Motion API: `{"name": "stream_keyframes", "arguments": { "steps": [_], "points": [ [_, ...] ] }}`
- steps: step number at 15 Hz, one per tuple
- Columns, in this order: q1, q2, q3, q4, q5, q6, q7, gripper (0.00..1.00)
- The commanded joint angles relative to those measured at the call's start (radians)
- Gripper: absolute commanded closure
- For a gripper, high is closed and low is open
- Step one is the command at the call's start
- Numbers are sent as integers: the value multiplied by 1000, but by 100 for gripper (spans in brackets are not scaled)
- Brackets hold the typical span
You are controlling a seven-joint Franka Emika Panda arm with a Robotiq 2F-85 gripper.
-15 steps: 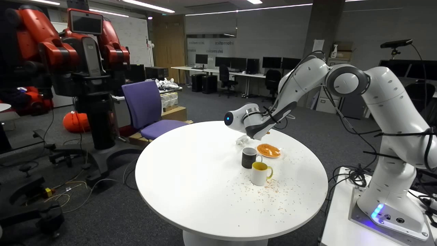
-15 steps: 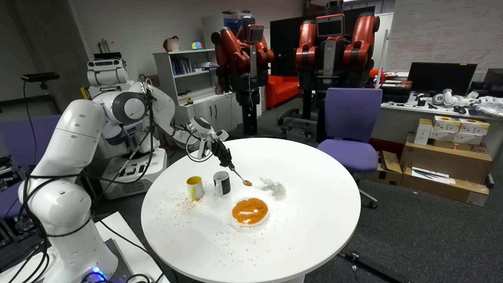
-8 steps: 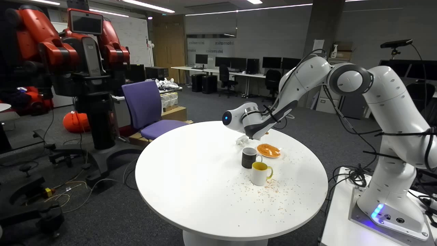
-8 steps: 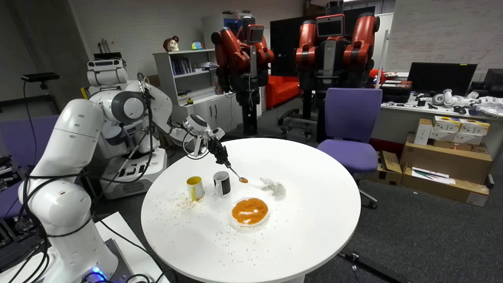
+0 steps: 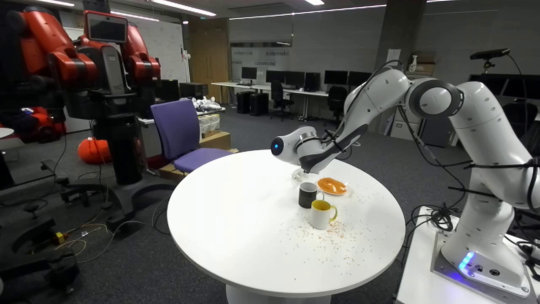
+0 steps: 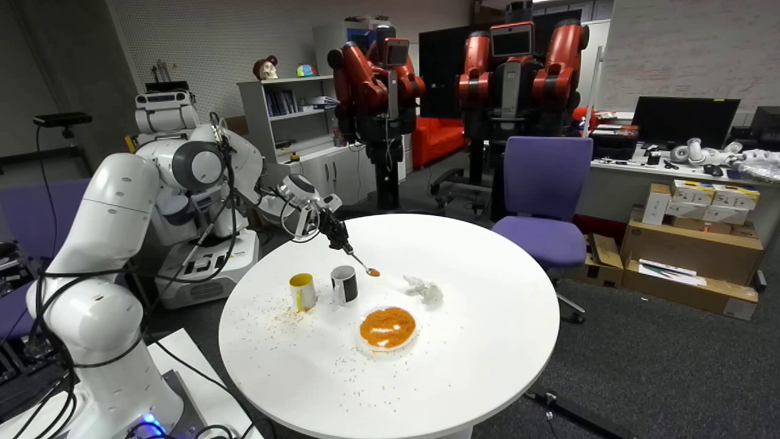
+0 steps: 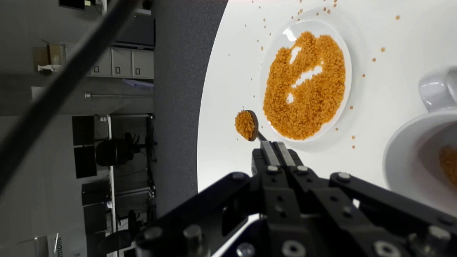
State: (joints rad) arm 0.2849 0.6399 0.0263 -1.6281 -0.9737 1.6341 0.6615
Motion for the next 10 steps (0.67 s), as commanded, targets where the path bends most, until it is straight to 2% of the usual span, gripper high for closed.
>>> {"name": "stream_keyframes", "arguments": {
  "steps": [1, 10],
  "points": [
    [29, 13, 8, 58, -37, -66, -64, 100],
    [84, 31, 40, 101, -68, -71, -148, 100]
  ]
}}
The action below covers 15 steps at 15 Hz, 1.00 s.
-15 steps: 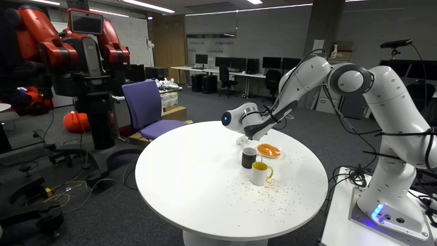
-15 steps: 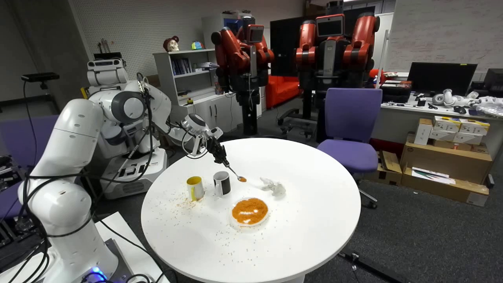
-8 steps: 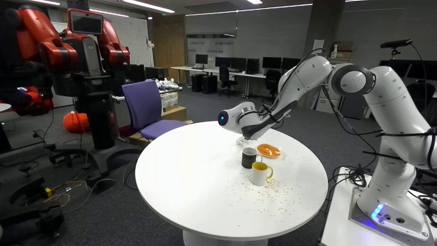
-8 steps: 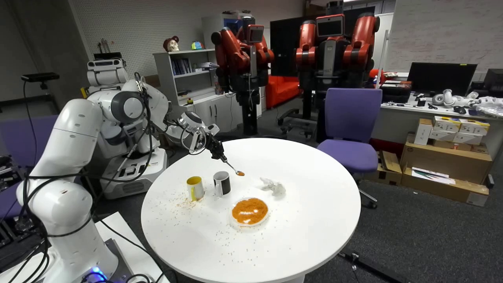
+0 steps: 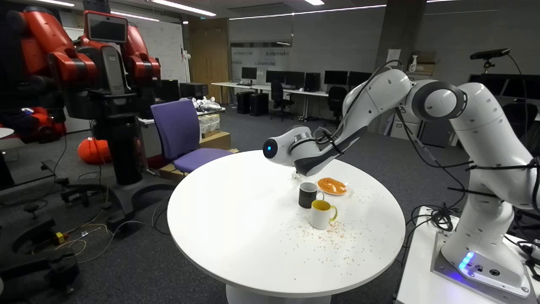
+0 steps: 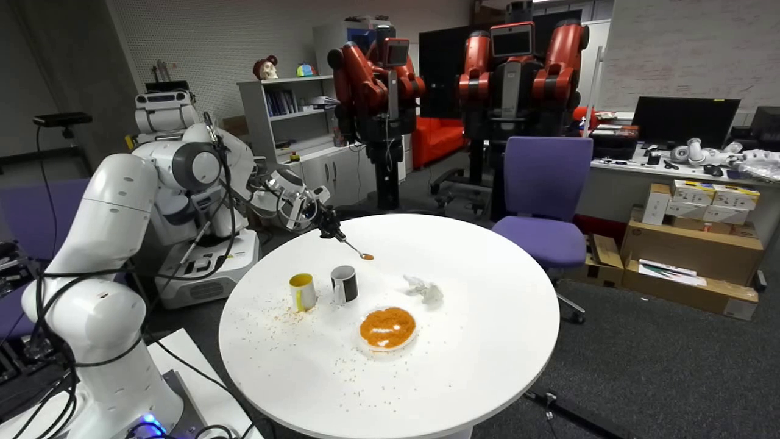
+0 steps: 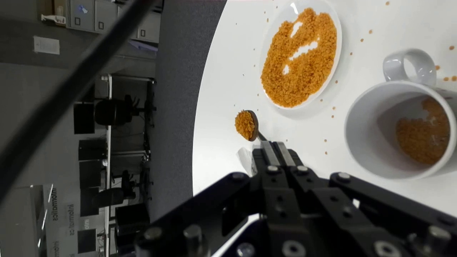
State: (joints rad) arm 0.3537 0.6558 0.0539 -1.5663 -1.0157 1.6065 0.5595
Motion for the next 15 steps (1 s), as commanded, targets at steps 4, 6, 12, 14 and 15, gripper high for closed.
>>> {"name": "stream_keyframes", "arguments": {
  "steps": [4, 6, 12, 14, 15],
  "points": [
    [29, 17, 30, 37, -21, -26, -51, 100],
    [34, 13, 40, 29, -21, -13, -47, 100],
    [47, 5, 66, 15, -13, -3, -43, 100],
    [50, 3, 75, 13, -6, 0, -42, 100],
    [50, 2, 79, 11, -2, 0, -45, 100]
  ]
}}
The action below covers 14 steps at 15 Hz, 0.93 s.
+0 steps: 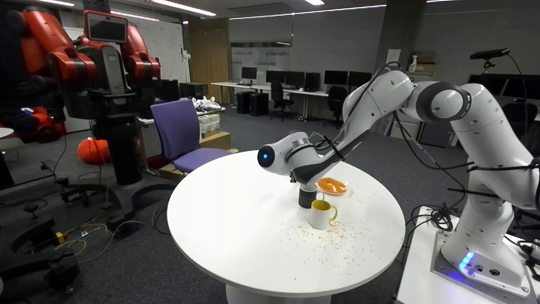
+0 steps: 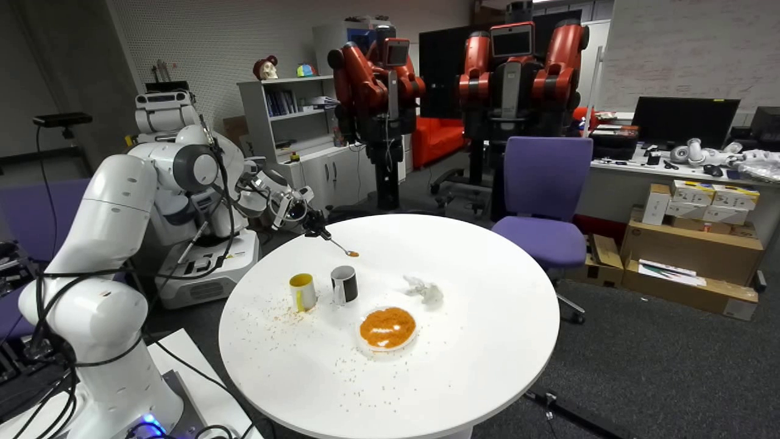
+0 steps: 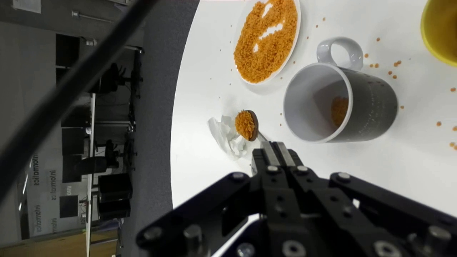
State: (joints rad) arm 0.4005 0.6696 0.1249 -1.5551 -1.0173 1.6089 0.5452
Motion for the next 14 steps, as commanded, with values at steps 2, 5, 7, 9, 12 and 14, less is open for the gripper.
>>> {"name": "stream_keyframes", "arguments": {
  "steps": [2, 5, 7, 9, 12, 14],
  "points": [
    [6, -5, 16, 4, 8, -1, -30, 100],
    [10, -1, 27, 1, 18, 0, -28, 100],
    [13, 1, 35, -2, 26, 0, -26, 100],
    [13, 3, 43, -5, 37, 2, -24, 100],
    [15, 5, 51, -10, 59, 0, -22, 100],
    [17, 4, 52, -16, 71, -5, -21, 100]
  ]
}}
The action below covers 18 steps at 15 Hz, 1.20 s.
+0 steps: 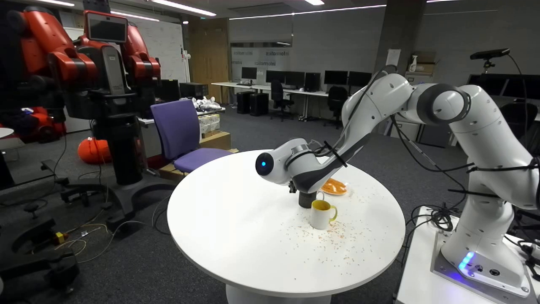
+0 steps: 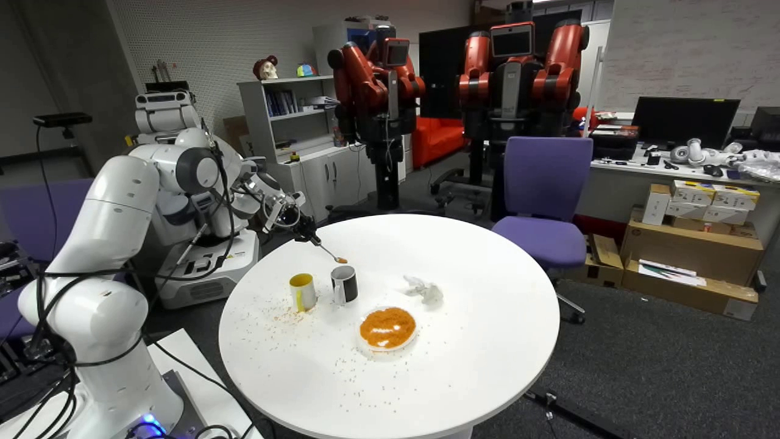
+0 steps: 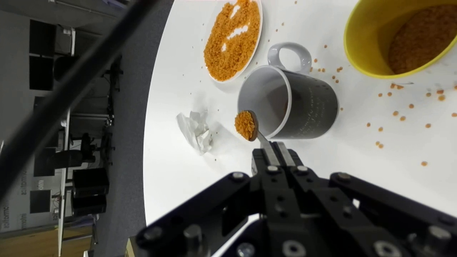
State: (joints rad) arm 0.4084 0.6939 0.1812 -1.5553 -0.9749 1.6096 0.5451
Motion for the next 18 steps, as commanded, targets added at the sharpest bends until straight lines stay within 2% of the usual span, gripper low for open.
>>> {"name": "stream_keyframes", "arguments": {
  "steps": [1, 18],
  "points": [
    [10, -21, -5, -18, 34, -7, -19, 100],
    [-55, -56, -32, -36, 128, 57, -40, 100]
  ]
}}
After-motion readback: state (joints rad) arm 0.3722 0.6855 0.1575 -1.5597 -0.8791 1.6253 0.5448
